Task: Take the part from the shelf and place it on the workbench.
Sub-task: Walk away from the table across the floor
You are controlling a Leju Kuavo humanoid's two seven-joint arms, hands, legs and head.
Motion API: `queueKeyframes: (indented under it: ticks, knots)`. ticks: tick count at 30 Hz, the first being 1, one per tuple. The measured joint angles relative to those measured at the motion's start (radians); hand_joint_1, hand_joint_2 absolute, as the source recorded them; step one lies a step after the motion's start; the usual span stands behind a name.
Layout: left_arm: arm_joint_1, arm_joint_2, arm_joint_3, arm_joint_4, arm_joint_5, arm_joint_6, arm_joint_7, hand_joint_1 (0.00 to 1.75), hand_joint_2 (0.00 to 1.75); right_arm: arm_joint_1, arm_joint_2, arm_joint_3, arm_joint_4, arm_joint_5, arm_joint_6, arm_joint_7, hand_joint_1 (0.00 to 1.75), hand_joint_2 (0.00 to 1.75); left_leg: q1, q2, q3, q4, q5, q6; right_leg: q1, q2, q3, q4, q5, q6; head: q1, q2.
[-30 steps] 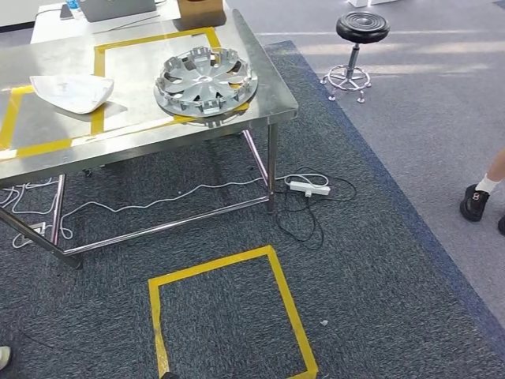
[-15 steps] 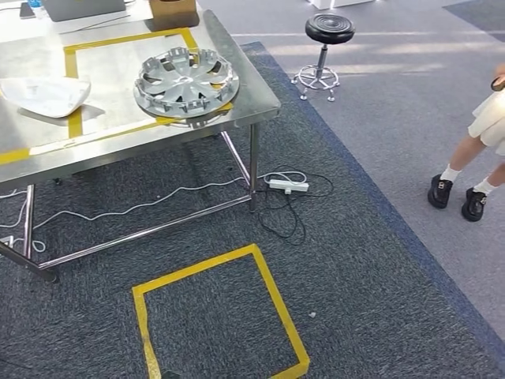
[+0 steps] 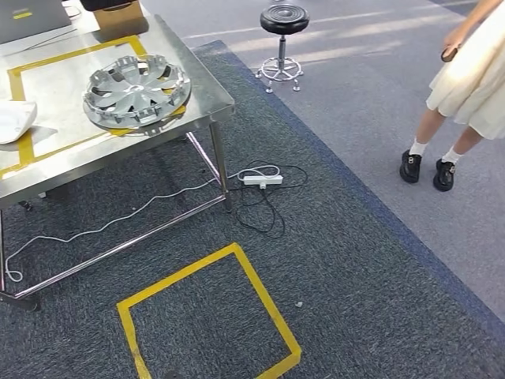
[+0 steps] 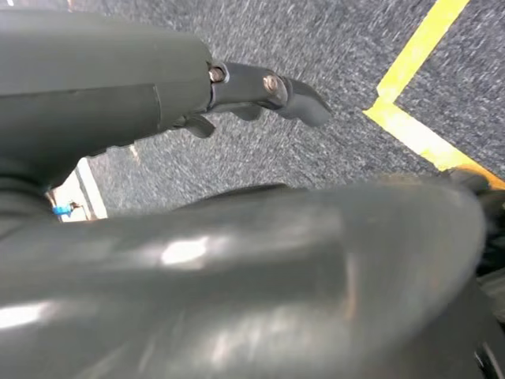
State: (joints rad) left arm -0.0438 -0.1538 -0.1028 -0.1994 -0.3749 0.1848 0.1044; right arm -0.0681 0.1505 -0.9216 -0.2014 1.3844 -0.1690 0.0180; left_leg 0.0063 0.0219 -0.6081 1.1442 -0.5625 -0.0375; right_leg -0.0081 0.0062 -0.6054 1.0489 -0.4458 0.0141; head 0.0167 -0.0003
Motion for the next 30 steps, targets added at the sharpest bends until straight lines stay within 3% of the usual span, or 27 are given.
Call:
queueKeyframes:
  ticks: [2, 3, 4, 5, 7, 9, 11, 12, 14, 16, 17, 18, 19, 20, 22, 24, 27, 29, 30]
  knots:
    - [0.001, 0.0, 0.003, 0.0, 0.012, 0.017, 0.011, 0.0, 0.0, 0.0, 0.0, 0.0, 0.0, 0.0, 0.0, 0.001, 0.0, 0.0, 0.0, -0.011, -0.061, 0.123, -0.05, -0.003, -0.001, 0.02, -0.002, 0.0, 0.001, -0.003, -0.002, 0.0]
    - [0.002, 0.001, 0.005, 0.0, 0.017, 0.025, 0.017, 0.0, 0.0, 0.001, 0.0, -0.001, 0.0, -0.001, 0.0, 0.003, 0.0, 0.0, 0.0, -0.012, -0.077, 0.151, -0.05, -0.003, -0.001, 0.031, -0.002, 0.0, 0.001, -0.003, -0.002, 0.0]
    - [0.002, 0.001, 0.007, 0.0, 0.019, 0.029, 0.02, 0.0, 0.0, 0.002, 0.001, -0.001, 0.0, -0.001, -0.001, 0.004, 0.0, 0.0, 0.0, -0.014, -0.075, 0.141, -0.029, -0.002, -0.002, 0.042, -0.002, 0.0, 0.002, -0.002, -0.002, 0.0]
    - [0.003, 0.002, 0.008, 0.0, 0.021, 0.031, 0.021, 0.0, 0.0, 0.002, 0.001, -0.001, 0.0, -0.001, -0.001, 0.004, 0.0, 0.0, 0.001, -0.018, -0.054, 0.095, 0.007, -0.002, -0.003, 0.054, -0.001, 0.0, 0.003, 0.0, -0.002, 0.0]
    - [0.002, 0.002, 0.009, 0.001, 0.021, 0.032, 0.022, 0.0, 0.0, 0.0, 0.002, -0.001, 0.0, -0.001, -0.001, 0.005, 0.0, 0.0, 0.007, -0.054, 0.007, -0.037, 0.07, -0.001, -0.004, 0.077, -0.002, 0.002, 0.004, 0.007, -0.003, 0.0]
    - [0.0, 0.001, 0.01, 0.001, 0.022, 0.033, 0.023, 0.0, 0.0, -0.001, 0.003, -0.001, 0.0, -0.001, -0.001, 0.004, 0.0, 0.0, 0.011, -0.086, 0.041, -0.111, 0.087, 0.005, -0.004, 0.096, -0.006, 0.001, 0.007, 0.019, -0.004, 0.0]
    - [-0.002, 0.0, 0.011, 0.001, 0.021, 0.033, 0.025, 0.0, 0.0, 0.003, 0.003, -0.002, 0.0, -0.001, -0.001, 0.005, 0.0, 0.0, 0.009, -0.081, 0.044, -0.12, 0.086, 0.019, -0.007, 0.111, -0.011, -0.007, 0.012, 0.033, -0.004, 0.0]
    - [-0.003, -0.001, 0.011, 0.001, 0.017, 0.034, 0.026, 0.0, 0.0, 0.005, 0.003, -0.002, 0.0, 0.0, -0.001, 0.005, 0.0, 0.0, 0.009, -0.072, 0.045, -0.122, 0.088, 0.026, -0.008, 0.107, -0.014, -0.006, 0.011, 0.039, -0.004, 0.0]
    - [-0.003, -0.002, 0.011, 0.001, 0.004, 0.037, 0.031, 0.0, 0.0, 0.006, 0.003, -0.002, 0.0, 0.001, -0.001, 0.005, 0.0, 0.0, 0.011, -0.051, 0.047, -0.127, 0.091, 0.04, -0.006, 0.069, -0.038, 0.041, -0.018, 0.047, 0.002, 0.0]
    - [-0.002, -0.003, 0.008, 0.002, -0.015, 0.045, 0.04, 0.0, 0.0, 0.001, 0.003, -0.002, 0.0, 0.002, 0.0, 0.005, 0.0, 0.0, 0.008, -0.028, 0.047, -0.127, 0.09, 0.047, -0.004, 0.021, -0.096, 0.162, -0.078, 0.051, 0.007, 0.0]
    - [-0.001, -0.003, 0.006, 0.002, -0.023, 0.049, 0.045, 0.0, 0.0, 0.0, 0.003, -0.002, 0.0, 0.002, 0.0, 0.005, 0.0, 0.0, 0.006, -0.015, 0.048, -0.127, 0.089, 0.049, -0.004, 0.01, -0.124, 0.223, -0.103, 0.052, 0.007, 0.0]
    - [-0.001, -0.003, 0.002, 0.002, -0.032, 0.053, 0.05, 0.0, 0.0, 0.0, 0.003, -0.002, 0.0, 0.003, 0.0, 0.005, 0.0, 0.0, 0.004, -0.003, 0.048, -0.127, 0.088, 0.049, -0.004, 0.005, -0.141, 0.259, -0.112, 0.052, 0.007, 0.0]
    - [-0.001, -0.004, -0.002, 0.002, -0.039, 0.056, 0.054, 0.0, 0.0, 0.001, 0.004, -0.002, 0.0, 0.004, 0.0, 0.006, 0.0, 0.0, 0.003, 0.008, 0.05, -0.126, 0.087, 0.05, -0.004, 0.001, -0.141, 0.261, -0.103, 0.051, 0.007, 0.0]
    - [-0.001, -0.004, -0.007, 0.002, -0.045, 0.063, 0.064, 0.0, 0.0, 0.002, 0.004, -0.002, 0.0, 0.005, 0.0, 0.006, 0.0, 0.0, 0.003, 0.017, 0.052, -0.126, 0.085, 0.048, -0.003, -0.004, -0.118, 0.221, -0.077, 0.049, 0.007, 0.0]
    - [-0.003, -0.008, -0.015, 0.003, -0.058, 0.083, 0.092, 0.0, 0.0, 0.0, 0.004, -0.002, 0.0, 0.01, 0.0, 0.01, 0.0, 0.0, 0.0, 0.035, 0.06, -0.125, 0.079, 0.041, 0.001, -0.034, -0.044, 0.089, -0.02, 0.044, 0.008, 0.0]
    - [-0.004, -0.013, -0.021, 0.003, -0.071, 0.101, 0.109, 0.0, 0.0, -0.005, 0.004, -0.002, 0.0, 0.016, 0.0, 0.013, 0.0, 0.0, -0.006, 0.05, 0.066, -0.124, 0.073, 0.031, 0.006, -0.054, -0.002, 0.01, 0.0, 0.035, 0.008, 0.0]
    - [-0.01, -0.023, -0.033, 0.002, -0.076, 0.109, 0.104, 0.0, 0.0, -0.005, 0.005, -0.002, 0.0, 0.018, 0.001, 0.018, 0.0, 0.0, -0.006, 0.063, 0.07, -0.127, 0.069, 0.016, 0.007, -0.033, -0.003, 0.0, 0.001, 0.018, 0.008, 0.0]
    - [-0.014, -0.028, -0.038, 0.002, -0.08, 0.111, 0.103, 0.0, 0.0, -0.005, 0.005, -0.002, 0.0, 0.019, 0.003, 0.022, 0.0, 0.0, -0.002, 0.036, 0.057, -0.094, 0.042, 0.006, 0.002, -0.015, -0.002, -0.005, 0.006, 0.007, 0.006, 0.0]
    - [-0.014, -0.029, -0.039, 0.003, -0.085, 0.111, 0.103, 0.0, 0.0, -0.005, 0.005, -0.002, 0.0, 0.019, 0.004, 0.025, 0.0, 0.0, -0.001, 0.015, 0.035, -0.046, 0.014, 0.003, 0.0, -0.006, -0.002, -0.006, 0.008, 0.003, 0.004, 0.0]
